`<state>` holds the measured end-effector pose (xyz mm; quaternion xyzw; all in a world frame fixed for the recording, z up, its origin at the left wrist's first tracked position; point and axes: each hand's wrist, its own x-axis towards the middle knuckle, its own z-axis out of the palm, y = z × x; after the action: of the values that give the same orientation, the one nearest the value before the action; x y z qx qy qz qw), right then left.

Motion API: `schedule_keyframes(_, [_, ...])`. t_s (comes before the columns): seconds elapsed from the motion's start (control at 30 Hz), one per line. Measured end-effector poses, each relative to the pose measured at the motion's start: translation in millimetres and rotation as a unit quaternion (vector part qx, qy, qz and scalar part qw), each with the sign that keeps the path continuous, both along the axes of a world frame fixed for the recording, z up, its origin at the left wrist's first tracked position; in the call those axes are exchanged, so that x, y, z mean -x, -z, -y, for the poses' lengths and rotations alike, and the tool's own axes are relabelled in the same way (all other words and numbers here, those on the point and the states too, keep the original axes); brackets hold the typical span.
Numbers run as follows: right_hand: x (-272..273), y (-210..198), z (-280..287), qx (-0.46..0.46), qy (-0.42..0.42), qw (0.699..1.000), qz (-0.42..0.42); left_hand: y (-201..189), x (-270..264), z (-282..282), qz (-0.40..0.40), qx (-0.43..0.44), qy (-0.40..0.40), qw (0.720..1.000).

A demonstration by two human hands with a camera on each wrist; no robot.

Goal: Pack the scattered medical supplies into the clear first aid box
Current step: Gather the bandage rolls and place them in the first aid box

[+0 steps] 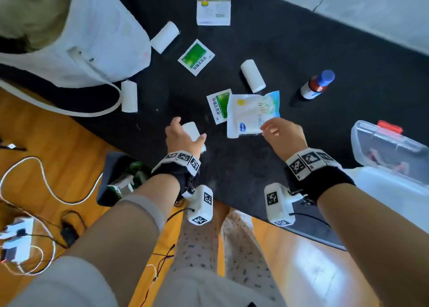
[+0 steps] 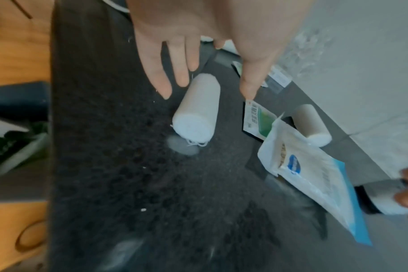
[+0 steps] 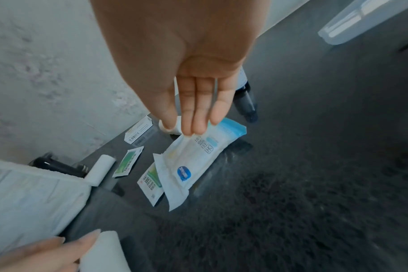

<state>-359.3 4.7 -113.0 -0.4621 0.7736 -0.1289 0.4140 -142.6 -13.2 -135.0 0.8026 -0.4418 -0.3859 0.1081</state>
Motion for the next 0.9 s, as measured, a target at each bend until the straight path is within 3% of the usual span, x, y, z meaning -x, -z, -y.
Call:
schedule_keyframes(0.13, [-6, 13, 17, 0.011, 0.055, 0.998, 0.019, 23, 5, 19, 0.008, -0.056, -0.003, 0.998])
schedule_keyframes(0.3, [-29, 23, 45, 0.032, 0.088, 0.995, 0.019, 23, -11, 48, 0.018, -0.088, 0.063, 0.994])
schedule_keyframes(0.4, [-38, 24, 75, 0.084, 0.075, 0.994, -0.011, 17, -33, 78, 0.061, -0.019, 0.1, 0.993])
schedule_keyframes(0.5, [-42, 25, 104, 0.125, 0.07, 0.989, -0.04, 10, -58, 107, 0.085, 0.042, 0.07, 0.993])
schedule_keyframes(0.6, [-43, 31, 122, 0.092, 0.02, 0.993, -0.078, 6, -83, 124, 0.153, 0.049, 0.075, 0.984])
schedule_keyframes(0.7, [-41, 42, 130, 0.005, -0.028, 0.994, -0.101, 2, -96, 129, 0.205, -0.034, 0.065, 0.976])
schedule_keyframes(0.8, [-36, 52, 133, -0.079, -0.07, 0.989, -0.107, 7, -98, 134, 0.157, -0.152, 0.009, 0.976])
schedule_keyframes(0.9, [-34, 55, 127, -0.074, -0.093, 0.985, -0.128, 8, -87, 133, 0.134, -0.191, -0.055, 0.971])
